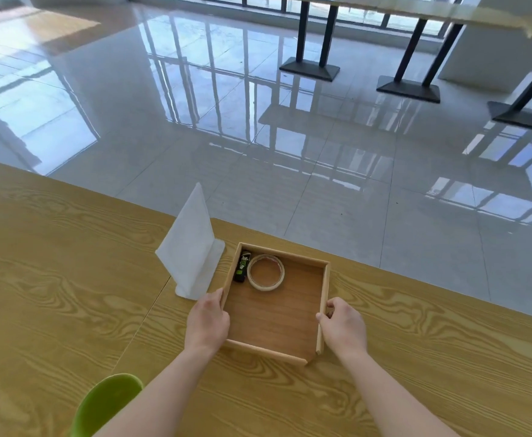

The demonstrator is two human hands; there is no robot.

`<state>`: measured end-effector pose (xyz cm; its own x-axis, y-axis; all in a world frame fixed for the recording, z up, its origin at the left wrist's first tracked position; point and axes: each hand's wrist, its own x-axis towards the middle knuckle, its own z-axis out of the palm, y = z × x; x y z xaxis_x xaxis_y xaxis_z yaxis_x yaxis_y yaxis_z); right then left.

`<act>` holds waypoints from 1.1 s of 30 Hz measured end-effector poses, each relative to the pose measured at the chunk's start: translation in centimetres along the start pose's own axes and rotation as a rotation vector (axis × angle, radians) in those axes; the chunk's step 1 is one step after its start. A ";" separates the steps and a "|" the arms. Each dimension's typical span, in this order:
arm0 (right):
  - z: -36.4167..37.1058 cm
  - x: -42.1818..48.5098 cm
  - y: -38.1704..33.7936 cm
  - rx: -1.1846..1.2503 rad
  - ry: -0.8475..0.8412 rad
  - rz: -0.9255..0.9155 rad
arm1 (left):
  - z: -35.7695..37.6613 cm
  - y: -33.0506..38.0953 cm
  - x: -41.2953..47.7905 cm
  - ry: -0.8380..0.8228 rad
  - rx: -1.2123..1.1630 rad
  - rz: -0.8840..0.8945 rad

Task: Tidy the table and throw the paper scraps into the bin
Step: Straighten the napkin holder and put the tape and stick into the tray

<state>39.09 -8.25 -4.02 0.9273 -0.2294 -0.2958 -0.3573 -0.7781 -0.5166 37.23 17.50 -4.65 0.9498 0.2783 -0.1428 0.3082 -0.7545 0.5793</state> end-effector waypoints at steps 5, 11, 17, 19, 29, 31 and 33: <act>1.1 0.2 -1.5 0.010 0.003 0.003 | -1.1 -1.0 0.8 0.026 -0.012 -0.025; 1.8 0.2 -2.5 0.014 0.009 0.006 | -1.7 -1.6 1.5 0.026 0.015 -0.014; 2.0 0.0 -2.5 0.001 0.022 -0.003 | -2.0 -1.7 1.6 0.006 0.027 -0.012; 2.0 -0.1 -2.6 0.004 0.022 -0.001 | -2.1 -1.7 1.5 0.002 0.028 -0.011; 1.5 -0.4 -2.7 0.031 -0.006 0.012 | -2.0 -1.2 1.0 -0.051 0.131 0.057; 1.2 -0.5 -2.8 0.033 -0.007 0.010 | -1.9 -0.9 0.8 -0.044 0.192 0.112; 0.6 -0.6 -2.9 0.027 -0.001 0.007 | -1.9 -0.4 0.5 -0.042 0.249 0.164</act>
<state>39.47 -5.47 -2.84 0.9245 -0.2340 -0.3008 -0.3669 -0.7602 -0.5362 37.46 19.12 -3.43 0.9878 0.1194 -0.0998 0.1490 -0.9113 0.3838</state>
